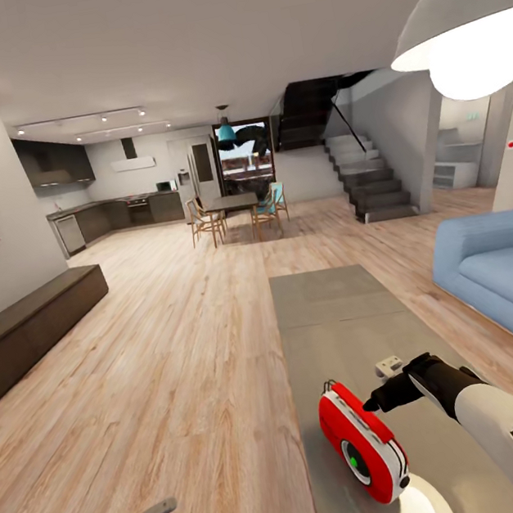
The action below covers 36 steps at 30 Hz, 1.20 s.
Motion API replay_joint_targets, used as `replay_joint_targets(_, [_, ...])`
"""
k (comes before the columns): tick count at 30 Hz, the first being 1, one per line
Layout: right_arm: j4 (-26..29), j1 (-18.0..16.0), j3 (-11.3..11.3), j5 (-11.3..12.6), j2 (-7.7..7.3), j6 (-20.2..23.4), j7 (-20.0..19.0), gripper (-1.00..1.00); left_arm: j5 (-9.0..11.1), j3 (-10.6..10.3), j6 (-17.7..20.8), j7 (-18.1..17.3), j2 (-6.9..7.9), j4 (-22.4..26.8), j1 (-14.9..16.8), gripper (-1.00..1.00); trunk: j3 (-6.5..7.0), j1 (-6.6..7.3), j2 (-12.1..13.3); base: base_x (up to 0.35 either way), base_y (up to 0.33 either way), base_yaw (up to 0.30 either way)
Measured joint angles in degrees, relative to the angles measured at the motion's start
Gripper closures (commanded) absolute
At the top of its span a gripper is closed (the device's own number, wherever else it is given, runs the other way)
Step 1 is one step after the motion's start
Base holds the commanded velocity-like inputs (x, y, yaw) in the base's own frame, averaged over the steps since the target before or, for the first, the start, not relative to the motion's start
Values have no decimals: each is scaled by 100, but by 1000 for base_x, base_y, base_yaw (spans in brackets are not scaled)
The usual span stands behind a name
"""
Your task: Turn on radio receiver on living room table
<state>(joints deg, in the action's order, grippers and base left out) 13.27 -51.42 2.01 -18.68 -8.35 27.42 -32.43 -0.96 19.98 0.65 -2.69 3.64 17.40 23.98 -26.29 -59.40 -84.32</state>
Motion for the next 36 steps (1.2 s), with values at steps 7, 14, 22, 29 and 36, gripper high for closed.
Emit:
replay_joint_targets(7, [0,0,0,0,0,0,0,-100,-9,6,-11,-4,-16,0,-2,100,126,154,281,-109,244,0])
replay_joint_targets(14, [0,0,1,-2,5,0,0,-100,-9,6,-10,-4,-21,-7,-5,100,251,307,562,-128,261,0])
replay_joint_targets(22, [-3,0,1,-3,13,0,0,-100,-9,6,-11,-7,-21,-9,-3,100,395,483,882,-129,261,0])
replay_joint_targets(29, [-14,0,0,28,92,-26,27,-100,-9,6,-12,-13,-29,-9,-4,100,521,637,1163,-129,261,0])
replay_joint_targets(36, [-271,6,1,40,357,-250,388,-100,-10,6,-14,-13,-30,-9,-4,100,646,791,1444,-129,261,0])
